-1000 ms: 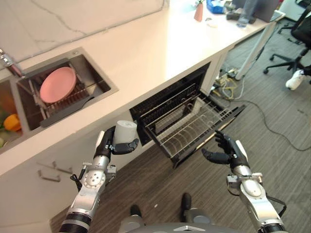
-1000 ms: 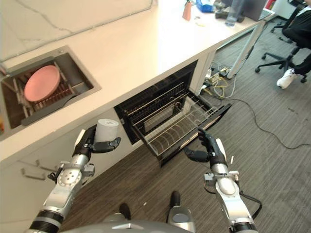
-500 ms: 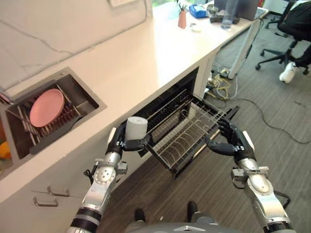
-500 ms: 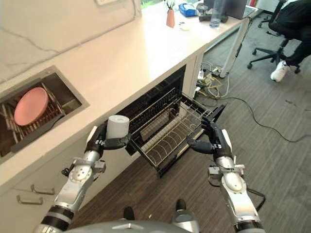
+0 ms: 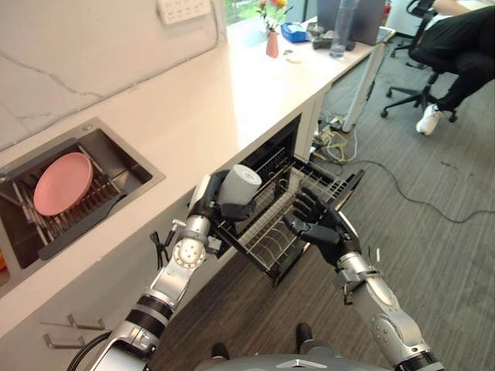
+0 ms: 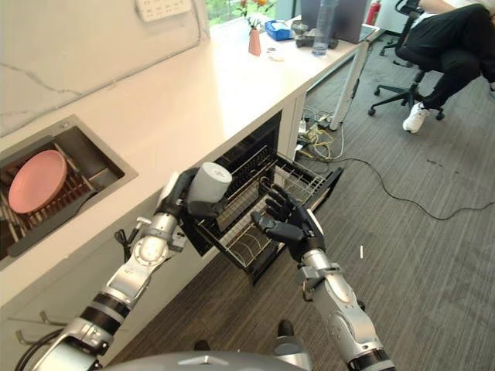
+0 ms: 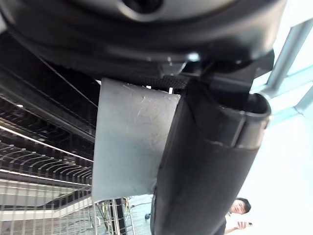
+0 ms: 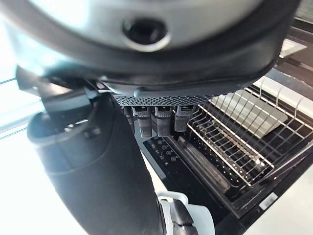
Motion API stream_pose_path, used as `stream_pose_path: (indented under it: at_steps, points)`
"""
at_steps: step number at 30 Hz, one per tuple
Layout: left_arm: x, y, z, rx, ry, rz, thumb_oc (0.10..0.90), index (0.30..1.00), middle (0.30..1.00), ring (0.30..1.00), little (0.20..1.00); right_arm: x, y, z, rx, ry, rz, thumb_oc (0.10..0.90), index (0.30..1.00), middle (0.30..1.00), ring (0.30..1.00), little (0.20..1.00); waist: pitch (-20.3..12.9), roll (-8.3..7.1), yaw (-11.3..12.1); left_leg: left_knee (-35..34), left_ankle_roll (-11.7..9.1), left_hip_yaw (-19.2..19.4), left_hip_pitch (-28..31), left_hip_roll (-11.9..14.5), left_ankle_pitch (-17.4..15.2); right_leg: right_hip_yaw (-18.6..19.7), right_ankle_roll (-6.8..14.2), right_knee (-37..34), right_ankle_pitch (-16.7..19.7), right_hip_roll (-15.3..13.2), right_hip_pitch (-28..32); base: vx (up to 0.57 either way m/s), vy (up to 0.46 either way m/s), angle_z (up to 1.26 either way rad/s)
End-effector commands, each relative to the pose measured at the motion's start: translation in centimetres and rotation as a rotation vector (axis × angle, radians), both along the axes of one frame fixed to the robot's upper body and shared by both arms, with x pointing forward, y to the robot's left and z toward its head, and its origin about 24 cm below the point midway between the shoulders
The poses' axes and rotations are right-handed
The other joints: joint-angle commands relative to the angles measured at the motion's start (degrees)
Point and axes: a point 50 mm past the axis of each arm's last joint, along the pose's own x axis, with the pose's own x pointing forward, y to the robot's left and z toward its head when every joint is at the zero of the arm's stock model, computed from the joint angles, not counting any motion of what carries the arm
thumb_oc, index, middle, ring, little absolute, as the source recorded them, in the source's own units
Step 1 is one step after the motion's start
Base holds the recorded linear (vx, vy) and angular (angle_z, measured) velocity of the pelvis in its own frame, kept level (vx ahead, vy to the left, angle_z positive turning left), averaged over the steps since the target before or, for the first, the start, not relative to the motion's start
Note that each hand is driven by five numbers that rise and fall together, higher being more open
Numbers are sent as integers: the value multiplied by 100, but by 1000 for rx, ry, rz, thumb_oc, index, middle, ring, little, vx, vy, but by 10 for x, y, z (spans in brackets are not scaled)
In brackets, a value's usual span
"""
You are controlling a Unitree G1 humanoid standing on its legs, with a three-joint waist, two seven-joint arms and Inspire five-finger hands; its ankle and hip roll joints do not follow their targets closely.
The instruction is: Place the dishes in the dishwasher.
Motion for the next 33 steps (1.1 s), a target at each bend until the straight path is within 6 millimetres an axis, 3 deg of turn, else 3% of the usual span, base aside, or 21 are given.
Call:
stream_pose_path:
  at_steps: [1, 7, 17, 24, 33]
  points:
    - [29, -20, 54, 60, -266, -54, 400, 300, 300, 300, 300, 23, 27, 63, 193, -271, 61, 800, 900, 900, 900, 900, -427, -172, 71, 122, -145, -61, 225, 103, -380, -111, 580, 123, -242, -480, -197, 11, -1, -4]
    - [32, -48, 57, 66, -278, -114, 400, 300, 300, 300, 300, 31, 54, 72, 274, -259, 110, 800, 900, 900, 900, 900, -461, -160, 136, 95, -144, -127, 217, 104, -374, -133, 550, 117, -231, -465, -138, 0, 0, 0]
    - [30, -72, 55, 56, -274, -165, 400, 300, 300, 300, 300, 47, 86, 77, 301, -225, 103, 800, 900, 900, 900, 900, -466, -125, 290, 81, -145, -279, 152, 85, -348, -257, 510, 108, -218, -471, -36, -2, -3, 5]
    - [32, -98, 56, 68, -280, -210, 400, 300, 300, 300, 300, 57, 125, 85, 374, -174, 139, 800, 900, 900, 900, 900, -477, -98, 406, 56, -151, -399, 58, 56, -302, -366, 491, 108, -192, -487, -15, -14, 7, 10]
    - [31, -125, 65, 159, -358, -280, 400, 300, 300, 300, 300, 64, 149, 88, 433, -105, 117, 800, 900, 900, 900, 900, -486, -106, 498, 56, -160, -490, -16, 44, -280, -469, 492, 111, -184, -514, 13, -7, 7, 9]
